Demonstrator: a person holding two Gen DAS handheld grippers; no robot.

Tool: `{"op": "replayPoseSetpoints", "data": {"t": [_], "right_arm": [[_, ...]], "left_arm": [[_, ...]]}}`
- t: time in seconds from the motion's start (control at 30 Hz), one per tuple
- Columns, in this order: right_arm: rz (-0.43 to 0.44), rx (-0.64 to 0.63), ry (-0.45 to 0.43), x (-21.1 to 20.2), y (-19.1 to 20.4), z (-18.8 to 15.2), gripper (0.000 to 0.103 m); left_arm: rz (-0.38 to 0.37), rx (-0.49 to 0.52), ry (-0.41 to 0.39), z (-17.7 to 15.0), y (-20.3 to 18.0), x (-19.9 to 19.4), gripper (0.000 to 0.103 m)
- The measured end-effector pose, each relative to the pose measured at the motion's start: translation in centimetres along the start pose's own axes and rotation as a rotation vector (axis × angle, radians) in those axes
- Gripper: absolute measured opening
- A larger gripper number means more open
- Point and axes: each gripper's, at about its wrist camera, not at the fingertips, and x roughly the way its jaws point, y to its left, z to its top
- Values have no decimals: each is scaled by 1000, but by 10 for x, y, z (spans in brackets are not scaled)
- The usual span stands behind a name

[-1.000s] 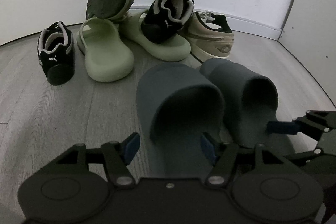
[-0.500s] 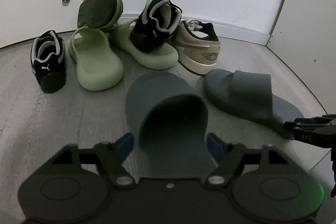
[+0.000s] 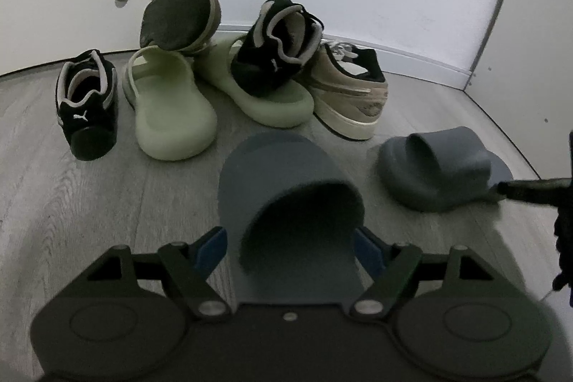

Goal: Organize scattered shoes
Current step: 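Grasp one grey slide by its strap with the right tool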

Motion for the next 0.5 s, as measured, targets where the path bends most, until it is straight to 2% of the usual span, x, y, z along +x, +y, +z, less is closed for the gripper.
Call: {"op": "replayPoseSetpoints", "data": {"t": [0.07,0.17,0.2,0.3,0.4,0.5], "right_arm": [[0,69,-5,1,-3,11,28],[72,147,-65,-16,7,18,45],[63,145,-97,-22,14,18,49],[48,92,-164,-29,36,20,51],[90,104,-174,-28,44,26,54],[81,130,-174,-27,49,34,55]], "left_arm": [[3,-12,-4,2,2,1,79],[3,-34,-5,5,4,0,79],[3,-34,-6,5,5,0,79],[4,-32,-4,5,4,-1,79],[0,-36,1,5,5,-1,79],[-7,-39,7,4,6,-1,79]]}}
